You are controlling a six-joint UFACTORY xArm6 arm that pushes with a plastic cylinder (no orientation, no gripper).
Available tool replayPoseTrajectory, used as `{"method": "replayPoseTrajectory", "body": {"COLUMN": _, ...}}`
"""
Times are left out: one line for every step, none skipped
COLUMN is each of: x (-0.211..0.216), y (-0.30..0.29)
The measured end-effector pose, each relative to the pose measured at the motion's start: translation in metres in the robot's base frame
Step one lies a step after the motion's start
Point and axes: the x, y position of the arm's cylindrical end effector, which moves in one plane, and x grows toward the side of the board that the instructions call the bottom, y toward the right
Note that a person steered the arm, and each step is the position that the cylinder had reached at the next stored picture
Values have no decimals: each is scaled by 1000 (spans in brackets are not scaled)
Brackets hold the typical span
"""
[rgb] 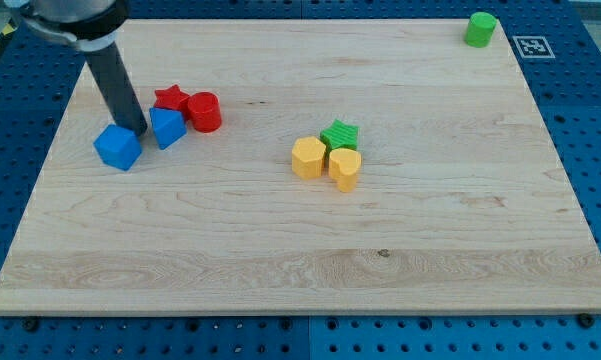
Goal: Move the cube towards the bottom left side of the board
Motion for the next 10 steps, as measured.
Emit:
{"method": "replayPoseTrajectory", "body": {"x": 30, "y": -1}}
{"method": "replayPoseTrajectory", "body": {"x": 58, "y": -2}}
{"method": "replayPoseTrajectory", "body": {"x": 34, "y": -2}}
{"method": "replayPoseTrajectory", "body": {"x": 28, "y": -32}}
{"method": "replayPoseTrajectory", "body": {"x": 51, "y": -33}}
{"method": "replayPoseTrajectory", "body": {"x": 63, "y": 4}}
{"method": "replayPoseTrajectory", "body": {"x": 70, "y": 12}}
{"method": "replayPoseTrajectory", "body": {"x": 70, "y": -6}}
{"method": "replayPoseTrajectory", "body": {"x": 70, "y": -39}}
{"method": "replayPoseTrajectory", "body": {"x": 82, "y": -40}}
